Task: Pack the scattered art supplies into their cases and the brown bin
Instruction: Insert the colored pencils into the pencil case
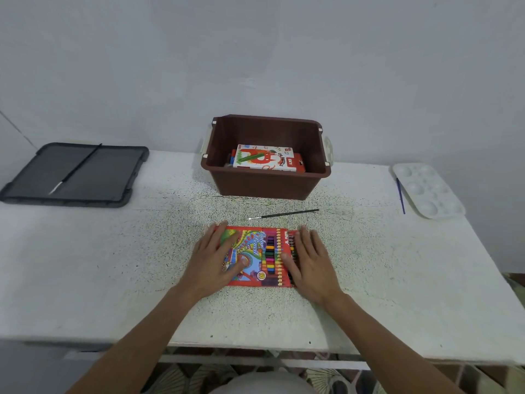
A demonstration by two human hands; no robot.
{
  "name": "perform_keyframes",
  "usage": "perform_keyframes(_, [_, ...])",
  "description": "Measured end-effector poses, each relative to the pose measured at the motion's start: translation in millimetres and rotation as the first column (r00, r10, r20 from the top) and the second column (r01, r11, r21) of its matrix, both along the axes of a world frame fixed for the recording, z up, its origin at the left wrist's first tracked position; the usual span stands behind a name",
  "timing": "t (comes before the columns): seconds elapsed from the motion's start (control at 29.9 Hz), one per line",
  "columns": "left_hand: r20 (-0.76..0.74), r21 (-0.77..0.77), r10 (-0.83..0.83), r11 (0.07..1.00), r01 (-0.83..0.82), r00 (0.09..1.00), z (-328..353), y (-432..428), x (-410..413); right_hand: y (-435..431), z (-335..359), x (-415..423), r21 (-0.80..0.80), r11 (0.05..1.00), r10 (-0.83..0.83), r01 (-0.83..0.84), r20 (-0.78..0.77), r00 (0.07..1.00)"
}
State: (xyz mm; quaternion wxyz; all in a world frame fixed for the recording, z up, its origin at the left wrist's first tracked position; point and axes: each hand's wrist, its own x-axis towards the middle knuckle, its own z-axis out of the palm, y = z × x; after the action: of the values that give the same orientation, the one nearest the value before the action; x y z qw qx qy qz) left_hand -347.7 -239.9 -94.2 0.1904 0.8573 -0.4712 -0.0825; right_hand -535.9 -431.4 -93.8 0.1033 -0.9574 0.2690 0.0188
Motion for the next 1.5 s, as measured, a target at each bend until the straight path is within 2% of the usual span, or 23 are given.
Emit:
perform_keyframes(0.17, [-0.018,0.026,-0.005,1.0,0.005,1.0,1.8,0.8,-1.2,7.0,4.3,2.0,0.042,0.997,-0.058,0.057,0.013,0.998])
perform_keyframes(0.3, [-0.013,0.045,-0.007,0.999,0.007,1.0,1.9,-0.4,-2.7,9.5,0.8,10.2,0.038,0.999,-0.029,0.029,-0.01,1.0])
perform_keyframes(0.47, [-0.011,0.051,0.001,0.999,-0.001,1.0,1.8,0.6,-1.8,12.2,8.1,11.2,0.106,0.993,-0.065,0.059,0.05,0.997])
perform_keyframes(0.67, [-0.015,0.055,-0.007,0.998,0.007,1.0,2.6,0.6,-1.9,1.6,2.9,14.5,0.059,0.997,-0.05,0.05,-0.004,0.999])
perform_keyframes(0.77, [-0.009,0.059,-0.01,0.998,0.01,1.0,1.9,1.3,-1.6,-0.3,-1.5,15.5,0.026,1.0,0.009,-0.008,-0.056,0.998])
perform_keyframes(0.9, [-0.002,0.068,-0.012,0.998,0.012,1.0,1.8,1.0,-0.7,-0.3,9.3,9.8,0.074,0.997,-0.036,0.034,0.034,0.999])
perform_keyframes(1.07, [-0.006,0.077,-0.01,0.997,0.011,1.0,2.9,1.2,-2.0,0.5,11.3,-2.5,0.097,0.995,-0.018,0.018,0.006,1.0])
perform_keyframes(1.24, [0.024,0.079,-0.025,0.997,0.023,0.999,4.6,0.2,-4.7,10.2,11.8,1.5,0.022,1.0,-0.018,0.019,-0.035,0.999])
perform_keyframes(1.5, [0.013,0.085,-0.015,0.996,0.014,1.0,3.9,-1.0,-3.4,10.6,12.4,-9.6,0.039,0.999,0.001,0.0,-0.013,1.0])
